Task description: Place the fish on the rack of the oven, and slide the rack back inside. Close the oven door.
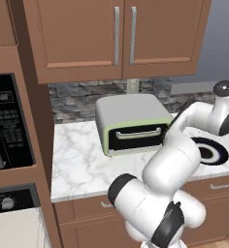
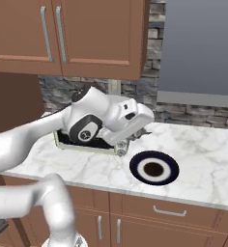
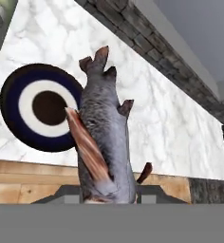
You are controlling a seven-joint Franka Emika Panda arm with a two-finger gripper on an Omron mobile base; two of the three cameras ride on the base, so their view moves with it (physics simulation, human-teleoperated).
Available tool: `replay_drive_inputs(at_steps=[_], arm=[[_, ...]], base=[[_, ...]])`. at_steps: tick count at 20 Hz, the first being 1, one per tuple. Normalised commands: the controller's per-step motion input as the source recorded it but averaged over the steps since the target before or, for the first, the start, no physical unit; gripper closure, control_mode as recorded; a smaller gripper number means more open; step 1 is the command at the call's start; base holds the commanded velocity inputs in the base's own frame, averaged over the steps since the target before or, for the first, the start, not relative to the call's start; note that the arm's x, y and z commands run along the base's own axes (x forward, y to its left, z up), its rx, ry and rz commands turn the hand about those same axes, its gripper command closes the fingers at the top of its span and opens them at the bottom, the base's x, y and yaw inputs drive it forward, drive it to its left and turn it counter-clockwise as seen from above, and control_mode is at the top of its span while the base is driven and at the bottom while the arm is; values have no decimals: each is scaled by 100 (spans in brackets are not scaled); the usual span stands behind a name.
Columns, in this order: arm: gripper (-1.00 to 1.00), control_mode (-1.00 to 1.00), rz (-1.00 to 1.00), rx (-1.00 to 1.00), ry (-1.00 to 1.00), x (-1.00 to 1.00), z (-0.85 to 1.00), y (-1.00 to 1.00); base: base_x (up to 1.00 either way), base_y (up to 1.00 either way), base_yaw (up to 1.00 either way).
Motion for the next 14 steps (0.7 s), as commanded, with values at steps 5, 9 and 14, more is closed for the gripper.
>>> replay_drive_inputs(at_steps=[5,9,14], arm=[[100,-100,45,0,20,-52,15,76],[100,-100,53,0,23,-42,2,100],[100,-100,59,0,19,-29,0,74]], base=[[0,0,0],[0,0,0],[0,0,0]])
